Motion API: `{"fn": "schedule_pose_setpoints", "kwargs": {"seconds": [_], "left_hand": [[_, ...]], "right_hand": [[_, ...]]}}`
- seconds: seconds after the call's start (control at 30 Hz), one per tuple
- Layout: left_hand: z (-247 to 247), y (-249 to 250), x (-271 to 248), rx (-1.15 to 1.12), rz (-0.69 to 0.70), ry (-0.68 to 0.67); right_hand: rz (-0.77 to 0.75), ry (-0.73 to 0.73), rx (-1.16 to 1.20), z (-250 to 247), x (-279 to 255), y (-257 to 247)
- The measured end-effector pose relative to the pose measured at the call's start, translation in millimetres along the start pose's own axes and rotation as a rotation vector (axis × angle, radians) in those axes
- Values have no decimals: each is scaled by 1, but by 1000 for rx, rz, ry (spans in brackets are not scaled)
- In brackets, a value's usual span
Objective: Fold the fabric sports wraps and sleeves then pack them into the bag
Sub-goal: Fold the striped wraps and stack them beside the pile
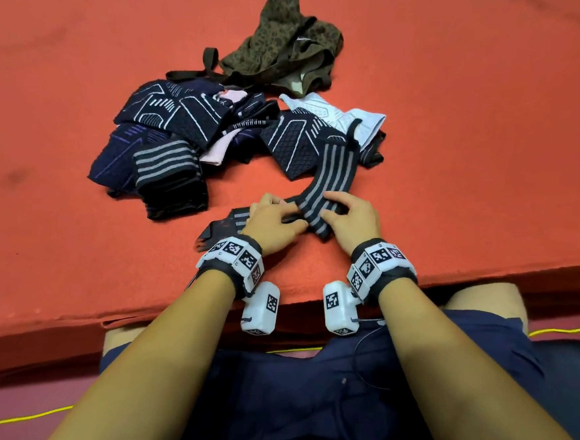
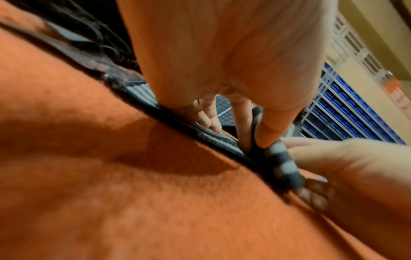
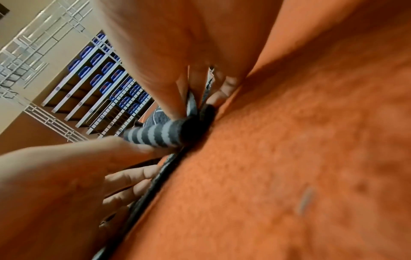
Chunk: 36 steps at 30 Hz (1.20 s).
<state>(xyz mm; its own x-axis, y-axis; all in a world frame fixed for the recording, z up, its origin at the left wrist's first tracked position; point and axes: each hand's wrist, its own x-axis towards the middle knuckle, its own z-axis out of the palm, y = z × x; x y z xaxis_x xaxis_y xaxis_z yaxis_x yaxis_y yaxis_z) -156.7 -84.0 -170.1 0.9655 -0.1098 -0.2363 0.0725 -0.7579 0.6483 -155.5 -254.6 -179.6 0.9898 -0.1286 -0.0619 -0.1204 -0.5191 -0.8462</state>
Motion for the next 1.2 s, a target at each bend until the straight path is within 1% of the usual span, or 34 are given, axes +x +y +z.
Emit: {"fn": "schedule_pose_setpoints", "kwargs": {"seconds": [0.07,0.17,0.27,0.37,0.43,0.53,0.6,0.77,0.83,0.9,0.97,1.0,1.07,1.13,1.2], "left_hand": [[-3,-2,3,-163,-18,29],[-7,-1,6,-395,-22,36],[-5,-11,11,-420,-10,91],[-4,-13,15,-436,-23,103],[-6,-12,17,-501,-29,104],[-6,-10,20,-592,-33,141],[-6,-8,20,-650,-46,141],[-11,-1,15,-790,-73,98],[-13,-1,15,-845,-88,96],[-12,-2,14,-904,-102,92],[-11,-4,13,-939,-104,75],[-11,-4,11,-946,-105,65],[-13,-2,8,-954,-100,54],[-16,1,5,-957,-100,50],[-17,1,5,-936,-119,32]], "right_hand": [[2,-5,94,0,0,-1],[55,-17,333,0,0,-6],[128,-47,422,5,6,-13],[190,-125,541,7,6,-21],[176,-157,629,5,3,-26],[154,-126,699,1,4,-25],[143,-149,728,2,5,-22],[151,-228,663,5,8,-16],[126,-282,607,5,7,-14],[41,-322,455,5,1,-11],[-68,-290,269,8,-2,-5],[-89,-268,225,10,-2,-3],[-61,-237,254,10,1,-3],[10,-200,382,8,7,-4],[65,-174,438,4,9,-5]]}}
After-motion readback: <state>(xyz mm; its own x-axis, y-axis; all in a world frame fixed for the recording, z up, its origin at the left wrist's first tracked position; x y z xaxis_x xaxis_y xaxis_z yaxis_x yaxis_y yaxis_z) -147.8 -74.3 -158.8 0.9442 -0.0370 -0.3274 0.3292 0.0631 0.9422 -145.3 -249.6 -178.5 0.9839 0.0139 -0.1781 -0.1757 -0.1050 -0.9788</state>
